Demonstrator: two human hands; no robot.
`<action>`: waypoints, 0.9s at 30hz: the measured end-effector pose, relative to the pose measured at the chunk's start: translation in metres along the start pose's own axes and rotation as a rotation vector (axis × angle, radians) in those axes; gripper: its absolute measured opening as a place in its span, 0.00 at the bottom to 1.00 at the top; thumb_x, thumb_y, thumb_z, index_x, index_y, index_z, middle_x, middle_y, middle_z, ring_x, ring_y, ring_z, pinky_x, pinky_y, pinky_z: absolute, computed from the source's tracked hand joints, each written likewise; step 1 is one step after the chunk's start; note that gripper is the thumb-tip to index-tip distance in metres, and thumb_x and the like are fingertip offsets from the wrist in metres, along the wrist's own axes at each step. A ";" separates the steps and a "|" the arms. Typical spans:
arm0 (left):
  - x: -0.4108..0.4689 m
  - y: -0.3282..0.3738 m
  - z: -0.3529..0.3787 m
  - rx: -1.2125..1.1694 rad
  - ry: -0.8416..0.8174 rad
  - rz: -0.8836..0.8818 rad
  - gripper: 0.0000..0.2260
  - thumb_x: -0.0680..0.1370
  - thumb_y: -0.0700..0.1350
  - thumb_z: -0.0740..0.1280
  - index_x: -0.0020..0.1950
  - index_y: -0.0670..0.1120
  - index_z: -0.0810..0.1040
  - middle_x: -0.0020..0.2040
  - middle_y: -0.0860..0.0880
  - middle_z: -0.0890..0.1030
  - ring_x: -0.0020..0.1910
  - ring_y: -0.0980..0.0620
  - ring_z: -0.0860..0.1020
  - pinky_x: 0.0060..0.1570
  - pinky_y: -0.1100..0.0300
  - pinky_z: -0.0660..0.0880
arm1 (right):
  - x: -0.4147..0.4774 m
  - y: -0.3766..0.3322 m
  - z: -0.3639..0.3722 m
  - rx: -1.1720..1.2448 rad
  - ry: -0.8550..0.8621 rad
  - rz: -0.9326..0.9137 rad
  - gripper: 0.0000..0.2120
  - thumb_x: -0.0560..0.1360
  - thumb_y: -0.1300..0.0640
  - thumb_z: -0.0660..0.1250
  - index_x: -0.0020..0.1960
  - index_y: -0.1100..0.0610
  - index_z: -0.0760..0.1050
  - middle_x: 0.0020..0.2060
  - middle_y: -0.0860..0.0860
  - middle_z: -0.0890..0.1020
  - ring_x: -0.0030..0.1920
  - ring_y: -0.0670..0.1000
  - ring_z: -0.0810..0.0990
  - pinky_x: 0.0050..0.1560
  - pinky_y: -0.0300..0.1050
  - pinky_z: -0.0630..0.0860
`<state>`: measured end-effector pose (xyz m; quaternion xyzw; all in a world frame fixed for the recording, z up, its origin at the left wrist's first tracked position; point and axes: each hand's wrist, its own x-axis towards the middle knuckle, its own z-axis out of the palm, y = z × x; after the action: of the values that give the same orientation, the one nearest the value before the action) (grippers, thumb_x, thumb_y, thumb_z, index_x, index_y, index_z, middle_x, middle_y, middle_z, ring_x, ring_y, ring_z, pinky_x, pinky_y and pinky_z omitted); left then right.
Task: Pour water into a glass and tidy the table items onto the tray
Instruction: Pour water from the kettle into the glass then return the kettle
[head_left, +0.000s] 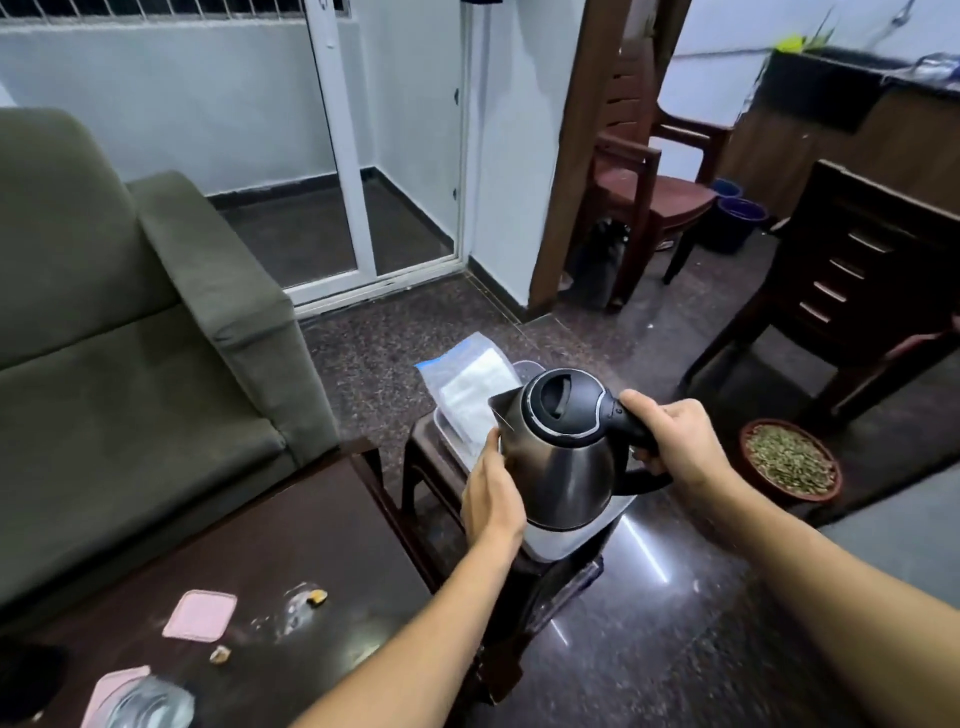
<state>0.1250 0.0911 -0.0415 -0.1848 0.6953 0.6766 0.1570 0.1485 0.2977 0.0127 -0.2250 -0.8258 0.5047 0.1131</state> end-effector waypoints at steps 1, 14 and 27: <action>0.002 -0.003 0.013 -0.023 0.001 -0.021 0.26 0.77 0.68 0.53 0.63 0.56 0.81 0.60 0.53 0.84 0.63 0.49 0.79 0.69 0.49 0.70 | 0.010 0.009 -0.006 0.001 -0.018 0.009 0.34 0.67 0.30 0.67 0.22 0.60 0.74 0.20 0.60 0.75 0.21 0.51 0.71 0.28 0.42 0.67; 0.032 -0.045 0.097 -0.209 0.133 -0.114 0.27 0.69 0.61 0.52 0.65 0.62 0.76 0.61 0.47 0.82 0.62 0.44 0.79 0.66 0.40 0.72 | 0.118 0.076 -0.016 -0.072 -0.399 0.006 0.32 0.68 0.31 0.66 0.19 0.56 0.70 0.17 0.54 0.72 0.19 0.50 0.67 0.23 0.36 0.65; 0.020 -0.073 0.116 -0.148 0.322 -0.132 0.19 0.79 0.52 0.56 0.66 0.64 0.75 0.57 0.56 0.83 0.57 0.53 0.79 0.57 0.56 0.73 | 0.145 0.115 0.002 -0.030 -0.594 0.008 0.29 0.67 0.33 0.67 0.22 0.57 0.71 0.18 0.55 0.72 0.20 0.51 0.68 0.23 0.38 0.65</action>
<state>0.1379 0.2050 -0.1194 -0.3469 0.6461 0.6758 0.0738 0.0506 0.4109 -0.0958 -0.0723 -0.8291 0.5367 -0.1386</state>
